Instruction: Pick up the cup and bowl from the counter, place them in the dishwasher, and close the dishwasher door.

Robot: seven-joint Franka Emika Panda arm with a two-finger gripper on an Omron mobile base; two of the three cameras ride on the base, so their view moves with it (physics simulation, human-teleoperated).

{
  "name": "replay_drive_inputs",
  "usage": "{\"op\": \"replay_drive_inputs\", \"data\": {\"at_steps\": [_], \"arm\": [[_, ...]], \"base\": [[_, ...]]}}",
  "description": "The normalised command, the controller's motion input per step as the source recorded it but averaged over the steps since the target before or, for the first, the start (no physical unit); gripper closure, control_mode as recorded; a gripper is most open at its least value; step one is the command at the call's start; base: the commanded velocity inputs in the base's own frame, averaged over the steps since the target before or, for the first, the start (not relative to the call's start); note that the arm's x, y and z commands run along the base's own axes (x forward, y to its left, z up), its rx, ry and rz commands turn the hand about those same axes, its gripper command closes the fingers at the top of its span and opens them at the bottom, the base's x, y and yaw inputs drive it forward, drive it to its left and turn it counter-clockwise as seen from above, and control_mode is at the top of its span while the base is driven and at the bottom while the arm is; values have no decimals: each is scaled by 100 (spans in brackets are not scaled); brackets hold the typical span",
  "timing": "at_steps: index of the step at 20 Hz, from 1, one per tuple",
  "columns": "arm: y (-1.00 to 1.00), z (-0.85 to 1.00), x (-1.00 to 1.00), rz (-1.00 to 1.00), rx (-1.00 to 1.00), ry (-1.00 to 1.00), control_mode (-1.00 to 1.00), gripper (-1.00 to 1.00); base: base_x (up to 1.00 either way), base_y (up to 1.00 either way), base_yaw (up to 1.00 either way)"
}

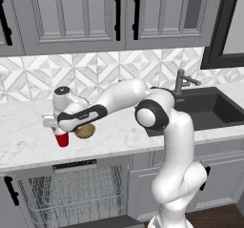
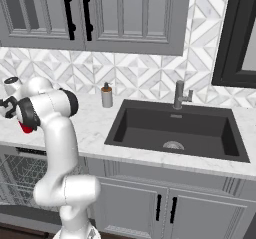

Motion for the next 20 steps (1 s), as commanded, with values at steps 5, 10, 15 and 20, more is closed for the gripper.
{"op": "replay_drive_inputs", "data": {"at_steps": [5, 10, 15, 20], "arm": [[-3, -26, 0, 0, 0, 0, -100, -100], [-19, -25, -3, -1, 0, 2, -100, -100], [-12, -45, -2, -3, 0, 6, -100, 100], [22, -41, 4, -3, 0, 1, -100, 100]], "base": [[0, 0, 0], [0, 0, 0], [0, 0, 0], [0, 0, 0]]}}
